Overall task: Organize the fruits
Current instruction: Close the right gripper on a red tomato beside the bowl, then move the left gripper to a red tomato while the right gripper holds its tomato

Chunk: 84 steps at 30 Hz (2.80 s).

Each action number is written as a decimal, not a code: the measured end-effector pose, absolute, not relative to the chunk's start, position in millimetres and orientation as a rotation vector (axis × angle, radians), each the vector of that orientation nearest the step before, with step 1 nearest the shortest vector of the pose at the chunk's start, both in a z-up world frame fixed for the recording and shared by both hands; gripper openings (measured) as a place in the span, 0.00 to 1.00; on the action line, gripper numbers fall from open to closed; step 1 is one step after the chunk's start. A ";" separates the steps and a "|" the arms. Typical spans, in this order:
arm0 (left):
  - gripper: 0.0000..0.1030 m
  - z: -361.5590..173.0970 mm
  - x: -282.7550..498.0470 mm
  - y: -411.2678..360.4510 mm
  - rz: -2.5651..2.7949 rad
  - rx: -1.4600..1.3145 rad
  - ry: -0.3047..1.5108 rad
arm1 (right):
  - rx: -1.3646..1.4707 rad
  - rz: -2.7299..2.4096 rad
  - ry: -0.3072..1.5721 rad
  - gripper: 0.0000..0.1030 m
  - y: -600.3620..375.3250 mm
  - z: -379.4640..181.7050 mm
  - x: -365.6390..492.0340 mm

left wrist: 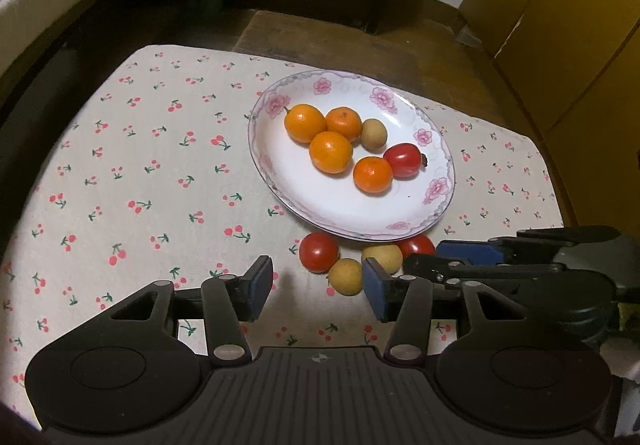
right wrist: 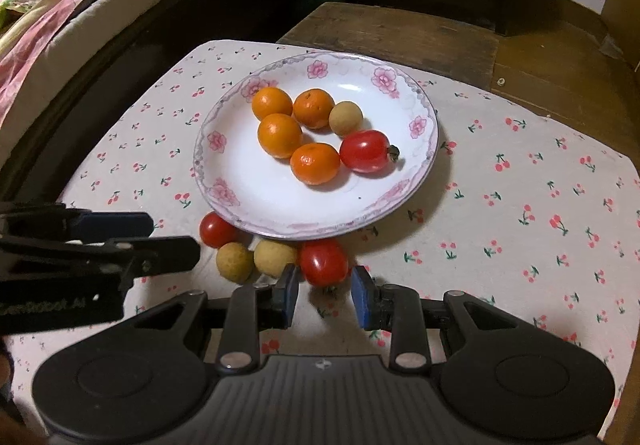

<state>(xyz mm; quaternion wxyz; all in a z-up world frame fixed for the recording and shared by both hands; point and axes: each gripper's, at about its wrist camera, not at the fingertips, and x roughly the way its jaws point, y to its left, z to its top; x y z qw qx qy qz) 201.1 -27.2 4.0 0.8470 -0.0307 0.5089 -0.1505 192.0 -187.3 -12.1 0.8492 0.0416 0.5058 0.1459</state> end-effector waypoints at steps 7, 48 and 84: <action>0.57 3.0 204.3 -24.8 -0.312 -0.076 1.076 | 0.069 0.310 1.060 0.29 -182.5 -24.0 200.1; 0.57 -9.8 182.2 -28.0 -0.283 0.026 1.108 | 0.064 0.315 1.089 0.27 -200.3 -5.6 173.3; 0.59 -28.9 218.9 -39.0 -0.245 -0.156 1.091 | 0.069 0.318 1.098 0.27 -200.3 -12.2 170.9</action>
